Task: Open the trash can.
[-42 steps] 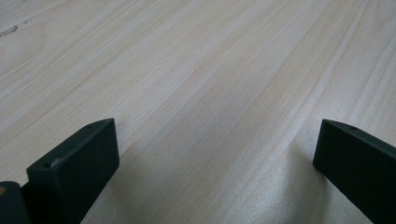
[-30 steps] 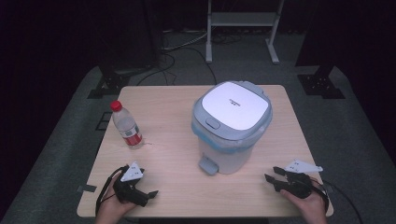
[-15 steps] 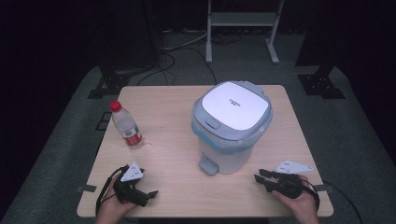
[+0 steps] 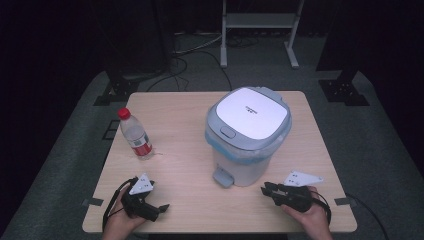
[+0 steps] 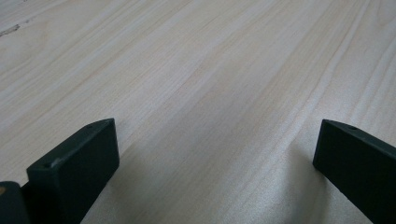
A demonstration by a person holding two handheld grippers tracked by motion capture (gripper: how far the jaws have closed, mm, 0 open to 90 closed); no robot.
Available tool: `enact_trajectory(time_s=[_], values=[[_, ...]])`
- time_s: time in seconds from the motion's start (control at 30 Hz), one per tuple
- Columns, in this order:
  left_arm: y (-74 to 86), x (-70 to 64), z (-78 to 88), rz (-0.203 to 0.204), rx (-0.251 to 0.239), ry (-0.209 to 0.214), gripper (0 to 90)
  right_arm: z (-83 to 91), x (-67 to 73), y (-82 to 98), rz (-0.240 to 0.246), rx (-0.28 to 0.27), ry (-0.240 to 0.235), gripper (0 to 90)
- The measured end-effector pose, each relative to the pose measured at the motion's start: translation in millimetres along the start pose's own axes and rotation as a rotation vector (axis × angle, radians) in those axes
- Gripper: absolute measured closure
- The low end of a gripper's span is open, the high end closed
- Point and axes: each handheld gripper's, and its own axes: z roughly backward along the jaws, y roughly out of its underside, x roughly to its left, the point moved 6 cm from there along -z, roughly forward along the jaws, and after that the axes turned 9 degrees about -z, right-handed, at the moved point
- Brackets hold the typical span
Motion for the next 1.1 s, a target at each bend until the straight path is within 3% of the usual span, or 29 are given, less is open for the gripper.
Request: enact_trajectory(time_s=[0.5, 0.7, 1.1], values=[[0.0, 0.0, 0.0, 0.000, 0.000, 0.000, 0.0, -9.6, 16.7, -7.7, 0.014, -0.028, -0.033, 83.4], [0.0, 0.0, 0.0, 0.000, 0.000, 0.000, 0.0, -16.3, 26.8, -12.1, 0.041, -0.040, -0.047, 88.7], [-0.1, 0.0, 0.0, 0.001, 0.000, -0.001, 0.0, -29.7, 41.0, -19.4, 0.062, -0.058, -0.068, 89.3]])
